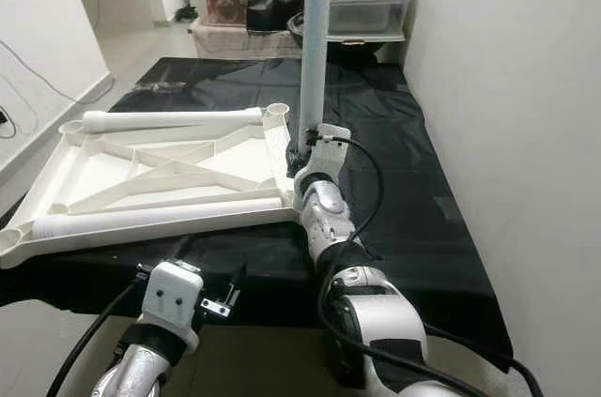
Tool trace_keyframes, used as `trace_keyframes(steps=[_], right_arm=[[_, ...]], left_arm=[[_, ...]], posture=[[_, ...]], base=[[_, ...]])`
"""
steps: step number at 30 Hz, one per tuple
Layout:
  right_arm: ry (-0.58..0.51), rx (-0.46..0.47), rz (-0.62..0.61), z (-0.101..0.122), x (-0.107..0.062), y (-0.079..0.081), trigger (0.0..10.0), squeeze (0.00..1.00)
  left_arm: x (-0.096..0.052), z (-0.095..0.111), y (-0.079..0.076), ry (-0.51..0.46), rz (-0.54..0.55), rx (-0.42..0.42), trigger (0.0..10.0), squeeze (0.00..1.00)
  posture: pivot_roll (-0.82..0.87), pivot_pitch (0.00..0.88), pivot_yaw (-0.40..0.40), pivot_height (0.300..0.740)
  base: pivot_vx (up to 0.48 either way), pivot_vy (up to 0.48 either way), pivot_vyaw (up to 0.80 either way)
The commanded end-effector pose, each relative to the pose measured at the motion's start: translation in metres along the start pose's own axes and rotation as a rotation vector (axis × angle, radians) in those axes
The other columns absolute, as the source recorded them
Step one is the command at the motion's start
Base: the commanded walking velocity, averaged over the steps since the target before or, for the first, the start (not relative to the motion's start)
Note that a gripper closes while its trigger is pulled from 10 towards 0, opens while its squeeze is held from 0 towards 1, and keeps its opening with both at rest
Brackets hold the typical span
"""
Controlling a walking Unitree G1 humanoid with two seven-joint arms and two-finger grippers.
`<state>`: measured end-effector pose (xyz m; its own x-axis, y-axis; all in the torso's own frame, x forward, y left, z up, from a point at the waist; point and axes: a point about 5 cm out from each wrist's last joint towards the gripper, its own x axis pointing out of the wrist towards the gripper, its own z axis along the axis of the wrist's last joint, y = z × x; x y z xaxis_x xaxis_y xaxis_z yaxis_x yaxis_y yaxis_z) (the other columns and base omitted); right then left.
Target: Building children table
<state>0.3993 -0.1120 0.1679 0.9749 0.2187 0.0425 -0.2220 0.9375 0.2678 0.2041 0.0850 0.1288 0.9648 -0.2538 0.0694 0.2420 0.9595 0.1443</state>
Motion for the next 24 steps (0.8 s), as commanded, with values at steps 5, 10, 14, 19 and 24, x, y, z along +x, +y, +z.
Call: trace_keyframes(steps=[5, 10, 14, 19, 24], right_arm=[[0.083, -0.027, 0.438, 0.005, -0.001, 0.019, 10.0, 0.00], [0.162, -0.041, 0.747, 0.009, -0.008, 0.027, 10.0, 0.00], [0.257, -0.099, 1.036, 0.005, -0.019, 0.036, 10.0, 0.00], [0.290, -0.104, 1.140, 0.003, -0.023, 0.042, 10.0, 0.00], [0.287, -0.077, 1.213, 0.006, -0.024, 0.050, 9.9, 0.00]], left_arm=[[0.001, -0.003, 0.000, 0.007, -0.002, 0.005, 10.0, 0.00], [0.001, -0.002, 0.000, 0.005, -0.002, 0.004, 10.0, 0.00], [0.001, -0.002, 0.000, 0.003, -0.004, 0.004, 10.0, 0.00], [0.001, -0.002, 0.001, 0.004, -0.007, 0.007, 10.0, 0.00], [0.001, -0.002, 0.001, 0.004, -0.008, 0.008, 10.0, 0.00]], posture=[[0.04, 0.000, 0.001, 0.740], [0.04, 0.000, 0.001, 0.740], [0.06, 0.000, 0.001, 0.740], [0.08, 0.000, -0.004, 0.740], [0.08, 0.000, -0.005, 0.740]], base=[[0.000, 0.000, 0.00], [0.000, 0.000, 0.00], [0.000, 0.000, 0.00], [0.000, 0.000, 0.00], [0.000, 0.000, 0.00]])
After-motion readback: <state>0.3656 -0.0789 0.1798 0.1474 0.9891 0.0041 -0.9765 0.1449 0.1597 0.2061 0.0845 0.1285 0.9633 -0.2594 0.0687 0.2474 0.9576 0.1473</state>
